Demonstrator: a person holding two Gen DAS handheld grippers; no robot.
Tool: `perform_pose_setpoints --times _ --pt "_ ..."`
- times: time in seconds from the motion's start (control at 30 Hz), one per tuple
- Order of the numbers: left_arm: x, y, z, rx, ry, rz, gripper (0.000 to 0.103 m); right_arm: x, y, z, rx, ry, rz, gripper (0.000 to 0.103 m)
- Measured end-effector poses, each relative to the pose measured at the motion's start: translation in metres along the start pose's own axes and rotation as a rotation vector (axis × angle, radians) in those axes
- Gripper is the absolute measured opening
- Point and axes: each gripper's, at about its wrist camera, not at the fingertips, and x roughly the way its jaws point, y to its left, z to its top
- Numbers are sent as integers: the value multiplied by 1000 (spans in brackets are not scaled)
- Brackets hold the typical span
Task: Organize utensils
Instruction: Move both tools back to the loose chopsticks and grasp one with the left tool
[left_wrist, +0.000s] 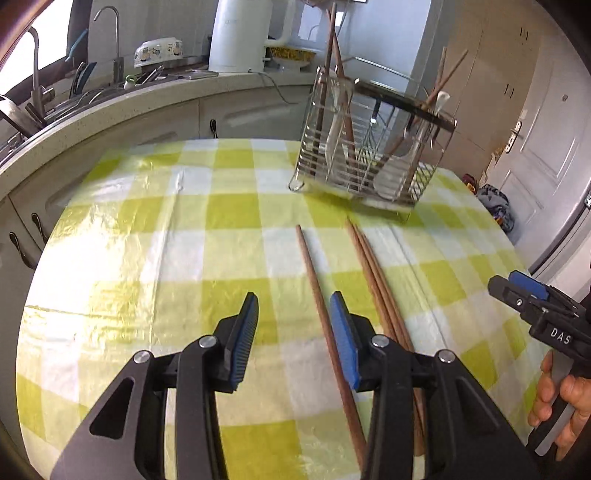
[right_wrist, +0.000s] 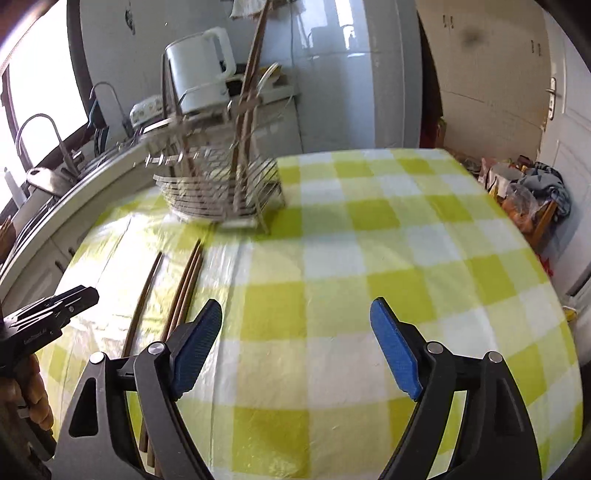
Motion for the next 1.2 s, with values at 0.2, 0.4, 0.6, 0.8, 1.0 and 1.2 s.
perform_pose_setpoints --times 0.2,0.4,0.6,0.8,1.0,1.2 --pt "4 -6 -14 27 20 9 39 22 54 -9 -112 50 22 78" --pt "8 -4 -11 23 26 11 39 40 71 -12 -133 80 2 78" --pt "10 -2 -10 11 27 3 39 48 73 -15 -148 94 -6 78" --pt "11 -3 -10 17 31 -4 39 47 72 -16 -167 88 -14 79" --pt "14 -9 -11 26 34 -15 39 46 55 -21 -169 112 -50 79" --pt "14 -12 -12 31 34 -20 39 40 44 -20 -124 108 -33 79"
